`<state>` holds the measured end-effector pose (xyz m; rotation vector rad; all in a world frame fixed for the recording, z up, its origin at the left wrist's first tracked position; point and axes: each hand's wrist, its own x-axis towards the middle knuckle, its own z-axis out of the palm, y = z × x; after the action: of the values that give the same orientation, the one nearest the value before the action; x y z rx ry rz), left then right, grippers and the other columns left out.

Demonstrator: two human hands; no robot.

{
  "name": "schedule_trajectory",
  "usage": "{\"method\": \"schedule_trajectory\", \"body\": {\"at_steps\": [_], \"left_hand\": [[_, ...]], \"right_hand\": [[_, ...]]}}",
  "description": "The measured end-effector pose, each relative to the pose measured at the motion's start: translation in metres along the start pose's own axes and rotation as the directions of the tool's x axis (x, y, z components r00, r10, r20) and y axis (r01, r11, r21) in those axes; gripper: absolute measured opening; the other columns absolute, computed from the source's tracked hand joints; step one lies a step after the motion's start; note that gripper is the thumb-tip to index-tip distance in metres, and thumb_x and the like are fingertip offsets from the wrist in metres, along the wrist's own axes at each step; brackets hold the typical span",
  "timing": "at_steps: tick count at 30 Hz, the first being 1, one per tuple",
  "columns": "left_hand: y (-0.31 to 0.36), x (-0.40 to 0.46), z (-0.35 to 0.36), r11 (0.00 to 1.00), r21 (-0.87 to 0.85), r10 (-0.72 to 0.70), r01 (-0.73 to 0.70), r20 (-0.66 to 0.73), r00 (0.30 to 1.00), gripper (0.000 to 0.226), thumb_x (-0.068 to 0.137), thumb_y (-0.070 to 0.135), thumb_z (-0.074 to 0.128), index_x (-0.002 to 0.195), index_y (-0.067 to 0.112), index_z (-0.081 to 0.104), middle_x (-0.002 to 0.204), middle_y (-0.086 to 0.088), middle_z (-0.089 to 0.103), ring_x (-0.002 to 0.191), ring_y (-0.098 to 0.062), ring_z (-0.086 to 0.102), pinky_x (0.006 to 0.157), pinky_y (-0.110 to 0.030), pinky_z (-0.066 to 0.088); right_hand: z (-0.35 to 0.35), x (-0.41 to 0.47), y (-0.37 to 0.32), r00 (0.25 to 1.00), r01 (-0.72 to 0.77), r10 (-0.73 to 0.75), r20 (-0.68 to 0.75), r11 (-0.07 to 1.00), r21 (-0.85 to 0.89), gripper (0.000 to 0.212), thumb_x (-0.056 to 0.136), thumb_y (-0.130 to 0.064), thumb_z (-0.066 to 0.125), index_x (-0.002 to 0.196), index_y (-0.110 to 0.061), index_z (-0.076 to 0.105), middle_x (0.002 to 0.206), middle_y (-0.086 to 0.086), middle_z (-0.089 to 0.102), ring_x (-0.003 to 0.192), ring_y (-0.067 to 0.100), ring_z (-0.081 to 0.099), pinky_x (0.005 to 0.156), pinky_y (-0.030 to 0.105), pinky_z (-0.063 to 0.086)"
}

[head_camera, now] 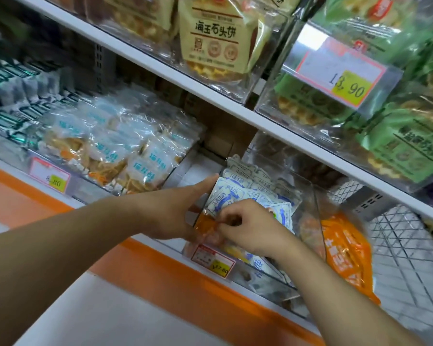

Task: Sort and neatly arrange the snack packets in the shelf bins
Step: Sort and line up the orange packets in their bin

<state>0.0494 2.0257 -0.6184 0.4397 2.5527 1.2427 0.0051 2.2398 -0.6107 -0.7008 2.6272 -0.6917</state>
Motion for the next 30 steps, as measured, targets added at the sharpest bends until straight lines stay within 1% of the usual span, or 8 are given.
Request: {"method": "schedule_trajectory", "body": {"at_steps": [3,6,8,11,14,17,22,30], "left_hand": [[0.011,-0.003,0.000,0.995,0.077,0.072,-0.068,-0.053,0.996,0.109,0.074,0.037,0.090,0.139,0.074,0.009,0.134,0.037,0.048,0.121,0.018,0.046,0.098,-0.013,0.045],[0.029,-0.001,0.000,0.988,0.105,0.137,-0.117,-0.219,0.966,0.101,0.078,0.046,0.085,0.156,0.046,0.022,0.153,0.029,0.026,0.131,0.013,0.032,0.106,-0.018,0.034],[0.043,0.001,0.004,0.983,0.101,0.179,-0.155,-0.301,0.937,0.065,0.083,0.047,0.079,0.141,0.043,0.049,0.141,0.028,0.043,0.123,0.008,0.045,0.102,-0.024,0.043],[0.063,0.006,0.017,0.981,-0.015,0.179,-0.196,-0.345,0.921,0.013,0.086,0.034,0.080,0.094,0.032,0.070,0.090,0.017,0.068,0.083,-0.003,0.066,0.073,-0.031,0.057],[0.081,0.010,0.034,0.951,-0.112,0.233,-0.288,-0.350,0.907,0.012,0.086,0.023,0.080,0.084,0.027,0.070,0.077,0.006,0.068,0.067,-0.014,0.066,0.057,-0.033,0.057],[0.098,0.013,0.053,0.929,-0.131,0.282,-0.346,-0.355,0.891,0.012,0.091,0.026,0.075,0.098,0.034,0.070,0.089,0.015,0.069,0.084,-0.005,0.067,0.060,-0.021,0.054],[0.094,0.020,0.071,0.965,0.071,0.259,-0.251,-0.395,0.881,0.029,0.093,0.036,0.070,0.119,0.041,0.061,0.108,0.026,0.064,0.106,0.007,0.059,0.093,-0.025,0.052],[0.080,0.021,0.070,0.969,0.215,0.203,-0.124,-0.396,0.896,0.027,0.095,0.033,0.067,0.116,0.044,0.057,0.097,0.026,0.063,0.090,0.010,0.059,0.079,-0.012,0.044]], "right_hand": [[-0.010,-0.016,0.005,0.977,-0.040,0.096,-0.191,0.960,0.276,0.026,0.100,-0.009,0.059,0.079,-0.021,0.071,0.057,0.001,0.054,0.047,0.016,0.044,0.053,0.030,0.038],[-0.024,-0.044,-0.003,0.938,0.070,0.120,-0.326,0.855,0.515,0.027,0.106,-0.011,0.057,0.085,-0.020,0.072,0.067,0.010,0.071,0.057,0.023,0.059,0.059,0.037,0.048],[-0.032,-0.065,-0.009,0.898,0.150,0.149,-0.415,0.781,0.607,0.021,0.106,-0.012,0.058,0.091,-0.014,0.072,0.079,0.020,0.074,0.068,0.029,0.065,0.067,0.043,0.055],[-0.040,-0.095,-0.008,0.895,0.220,0.096,-0.436,0.755,0.618,0.014,0.101,-0.009,0.065,0.091,-0.016,0.073,0.081,0.013,0.074,0.074,0.023,0.067,0.069,0.038,0.056],[-0.049,-0.121,0.002,0.879,0.219,0.019,-0.476,0.872,0.438,0.018,0.090,-0.005,0.078,0.095,-0.021,0.073,0.094,0.003,0.079,0.084,0.018,0.073,0.077,0.030,0.059],[-0.064,-0.147,0.017,0.795,0.175,0.057,-0.605,0.932,0.318,0.022,0.087,-0.002,0.081,0.091,-0.022,0.073,0.090,-0.002,0.078,0.084,0.024,0.072,0.080,0.032,0.058],[-0.079,-0.190,0.059,0.601,-0.017,0.198,-0.774,0.972,0.236,0.030,0.089,-0.010,0.077,0.099,-0.031,0.058,0.092,-0.013,0.074,0.086,0.008,0.071,0.076,0.046,0.061],[-0.080,-0.197,0.090,0.479,-0.234,0.068,-0.875,0.971,-0.053,0.039,0.088,-0.028,0.080,0.119,-0.034,0.057,0.095,-0.010,0.071,0.085,0.016,0.067,0.073,0.031,0.046]]}}
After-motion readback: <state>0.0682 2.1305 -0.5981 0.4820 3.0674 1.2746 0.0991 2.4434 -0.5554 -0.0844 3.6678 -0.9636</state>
